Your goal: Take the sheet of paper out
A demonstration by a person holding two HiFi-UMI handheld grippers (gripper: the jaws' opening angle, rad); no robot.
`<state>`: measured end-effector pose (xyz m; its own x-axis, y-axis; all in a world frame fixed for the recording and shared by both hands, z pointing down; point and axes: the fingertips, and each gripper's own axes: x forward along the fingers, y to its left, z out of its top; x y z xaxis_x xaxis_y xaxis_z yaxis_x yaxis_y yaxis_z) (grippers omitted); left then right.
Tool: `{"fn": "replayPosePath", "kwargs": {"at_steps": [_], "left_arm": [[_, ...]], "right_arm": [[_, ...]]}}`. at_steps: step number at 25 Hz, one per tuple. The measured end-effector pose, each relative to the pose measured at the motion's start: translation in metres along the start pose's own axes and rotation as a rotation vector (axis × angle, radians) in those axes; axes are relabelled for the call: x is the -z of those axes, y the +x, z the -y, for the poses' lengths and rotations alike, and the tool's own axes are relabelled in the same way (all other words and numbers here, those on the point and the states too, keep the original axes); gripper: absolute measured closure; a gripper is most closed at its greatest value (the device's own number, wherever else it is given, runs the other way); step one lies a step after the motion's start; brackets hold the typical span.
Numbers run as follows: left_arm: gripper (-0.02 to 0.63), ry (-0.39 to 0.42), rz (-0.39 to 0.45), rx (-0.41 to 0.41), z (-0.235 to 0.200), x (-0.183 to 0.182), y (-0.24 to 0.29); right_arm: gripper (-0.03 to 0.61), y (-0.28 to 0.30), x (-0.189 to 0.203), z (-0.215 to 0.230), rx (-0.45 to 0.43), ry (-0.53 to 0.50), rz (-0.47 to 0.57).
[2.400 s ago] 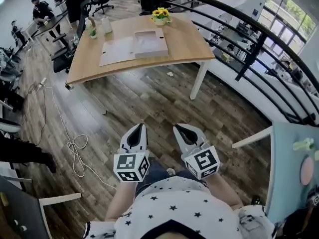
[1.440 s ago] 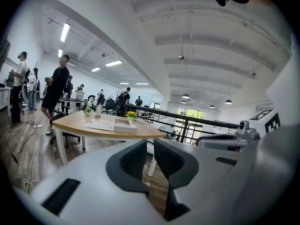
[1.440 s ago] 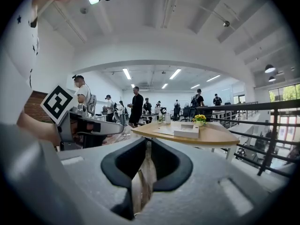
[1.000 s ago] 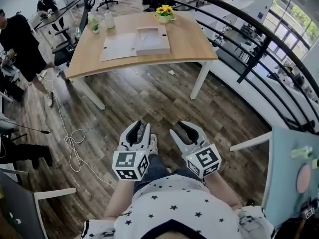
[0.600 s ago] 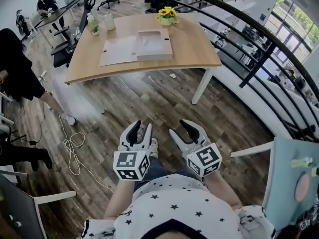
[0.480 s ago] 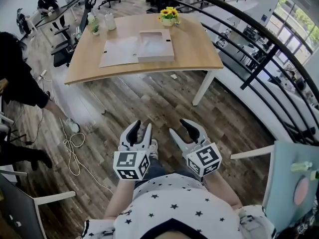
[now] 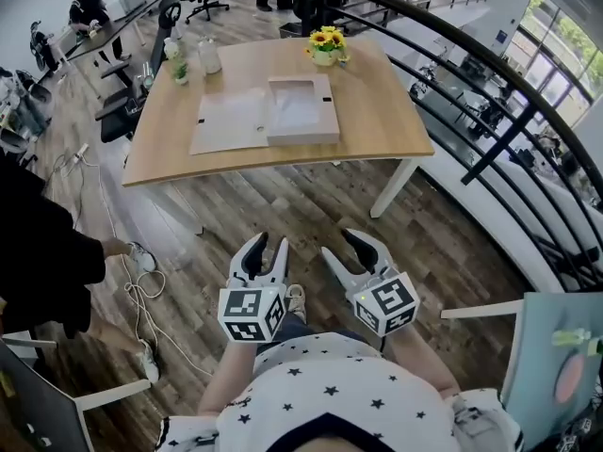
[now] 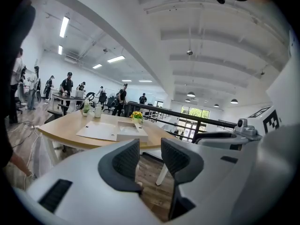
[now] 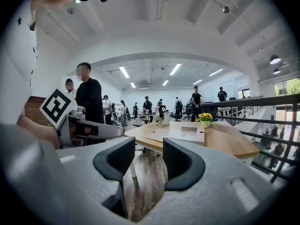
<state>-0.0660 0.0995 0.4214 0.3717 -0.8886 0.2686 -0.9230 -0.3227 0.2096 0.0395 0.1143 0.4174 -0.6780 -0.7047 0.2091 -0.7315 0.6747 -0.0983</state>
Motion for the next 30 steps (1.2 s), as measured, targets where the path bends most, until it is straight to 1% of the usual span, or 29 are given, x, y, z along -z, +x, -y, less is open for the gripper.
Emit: {"fn": "replayPosePath", "kwargs": {"at_steps": [7,12,23,30], "left_arm": [[0.476,0.005,-0.005,0.031,-0.032,-0.033,0.050],[0.476,0.008,-0.007,0.044,-0.059,-0.049,0.086],[0.476,-0.003,-0.019,0.070,-0.109,-0.073,0.148],[0.477,-0.013,-0.029,0.076,-0.127,-0.081,0.177]], "right_arm": [[0.410,0.055,-0.024,0.029,0.019,0.010,0.004],[0.410,0.095,-0.035,0.049,0.032,0.016,0.008],[0.410,0.167,-0.052,0.084,0.060,0.028,0.008],[0.410,0.190,-0.056,0.100,0.076,0.046,0.011]]}}
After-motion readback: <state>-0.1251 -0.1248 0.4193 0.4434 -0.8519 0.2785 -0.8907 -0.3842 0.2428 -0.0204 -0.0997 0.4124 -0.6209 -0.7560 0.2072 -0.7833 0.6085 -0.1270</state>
